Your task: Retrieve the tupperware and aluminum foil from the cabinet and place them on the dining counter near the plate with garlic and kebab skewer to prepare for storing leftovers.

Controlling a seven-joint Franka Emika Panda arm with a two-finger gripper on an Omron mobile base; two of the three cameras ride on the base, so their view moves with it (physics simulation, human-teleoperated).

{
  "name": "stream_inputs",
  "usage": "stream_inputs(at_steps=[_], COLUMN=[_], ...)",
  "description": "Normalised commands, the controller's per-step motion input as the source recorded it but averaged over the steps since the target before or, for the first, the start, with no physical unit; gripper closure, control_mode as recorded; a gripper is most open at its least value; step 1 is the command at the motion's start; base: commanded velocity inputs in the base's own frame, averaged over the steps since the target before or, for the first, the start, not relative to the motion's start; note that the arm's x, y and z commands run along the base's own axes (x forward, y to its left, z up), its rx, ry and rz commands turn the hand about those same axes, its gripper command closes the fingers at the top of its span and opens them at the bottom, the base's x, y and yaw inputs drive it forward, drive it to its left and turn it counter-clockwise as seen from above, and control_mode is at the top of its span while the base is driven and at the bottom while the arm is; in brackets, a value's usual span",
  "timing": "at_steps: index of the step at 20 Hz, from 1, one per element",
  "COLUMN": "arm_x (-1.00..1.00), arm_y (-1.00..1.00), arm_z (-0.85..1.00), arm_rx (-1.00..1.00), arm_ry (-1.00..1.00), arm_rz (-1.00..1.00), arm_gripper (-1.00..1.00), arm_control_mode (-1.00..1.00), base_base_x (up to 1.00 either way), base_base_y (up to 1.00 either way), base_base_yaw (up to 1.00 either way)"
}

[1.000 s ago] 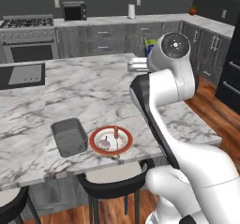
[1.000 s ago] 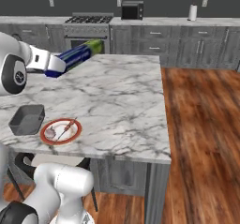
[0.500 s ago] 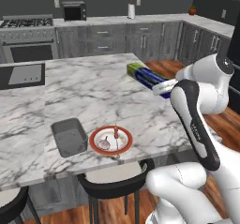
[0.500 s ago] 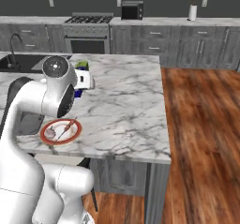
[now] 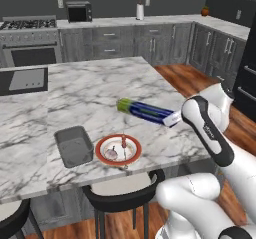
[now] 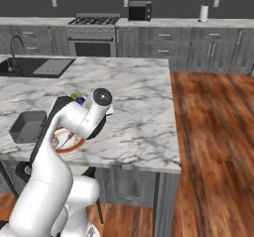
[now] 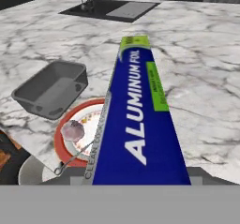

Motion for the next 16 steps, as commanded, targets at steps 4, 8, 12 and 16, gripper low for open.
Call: stream_inputs(at_steps=[4,8,12,16], arm_x=[0.72,0.59,0.52,0.35], arm_y=[0.00,-0.08,-0.32,-0.19], arm_z=[-0.89,-0.69,-0.61,-0.68], arm_rx=[0.01,0.03,0.06,0.02], arm_ry=[0.06,0.01,0.00,0.00], arm_rz=[0.11,0.07,0.00,0.00], arm_gripper=[1.00,1.00,1.00,1.00], arm_control_mode=[-1.00,-1.00,-1.00,-1.00], base_base_x=[0.00,0.00,0.00,0.00], base_base_y=[0.00,0.00,0.00,0.00], base_base_yaw=[0.00,0.00,0.00,0.00])
